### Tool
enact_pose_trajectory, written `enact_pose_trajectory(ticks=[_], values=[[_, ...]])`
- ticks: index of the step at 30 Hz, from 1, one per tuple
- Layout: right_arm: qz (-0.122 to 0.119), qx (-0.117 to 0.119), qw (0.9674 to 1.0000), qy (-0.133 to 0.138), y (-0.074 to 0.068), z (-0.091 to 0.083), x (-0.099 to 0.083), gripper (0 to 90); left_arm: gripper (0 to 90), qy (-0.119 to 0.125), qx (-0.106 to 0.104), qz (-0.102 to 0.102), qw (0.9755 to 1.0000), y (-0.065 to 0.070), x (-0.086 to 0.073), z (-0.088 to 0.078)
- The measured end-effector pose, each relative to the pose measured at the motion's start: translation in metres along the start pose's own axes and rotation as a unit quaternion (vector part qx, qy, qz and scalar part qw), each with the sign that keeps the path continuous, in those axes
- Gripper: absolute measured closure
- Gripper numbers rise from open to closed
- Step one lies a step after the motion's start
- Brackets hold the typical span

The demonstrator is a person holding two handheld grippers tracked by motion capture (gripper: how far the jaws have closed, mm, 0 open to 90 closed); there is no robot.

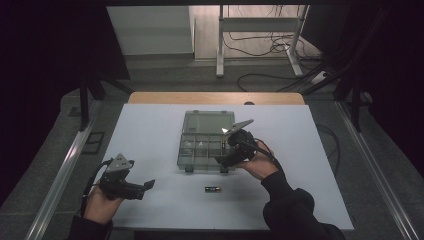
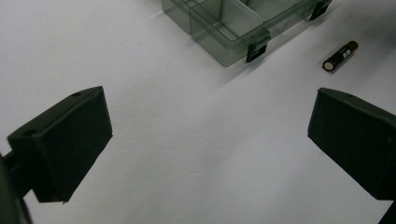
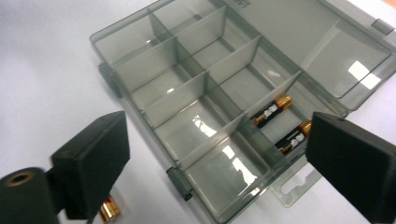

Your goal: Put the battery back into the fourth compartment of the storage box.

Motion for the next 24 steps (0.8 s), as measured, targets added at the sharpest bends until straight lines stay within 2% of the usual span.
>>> enact_pose_trajectory(ticks=[2, 9, 24], values=[[-0.005, -0.002, 1.0000, -0.002, -0.002, 0.001, -0.002, 0.0, 0.1, 0.000, 0.000, 0.001, 1.0000, 0.000, 0.000, 0.000], [-0.021, -0.009, 0.9997, 0.000, -0.012, -0.003, -0.005, 0.0, 0.1, 0.001, 0.001, 0.002, 1.0000, 0.000, 0.000, 0.000], [-0.030, 0.007, 0.9995, -0.002, -0.033, -0.006, -0.015, 0.0, 0.0, 0.001, 0.001, 0.002, 1.0000, 0.000, 0.000, 0.000]])
Point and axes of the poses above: each handheld gripper's, and its own axes: z roughly forward along the jaws, x roughly out of its top, y roughly to its right, the point moved 10 cm from there along z, roughly forward along the jaws, and after that the axes turned 3 degrees about -y, right-handed, at the moved point
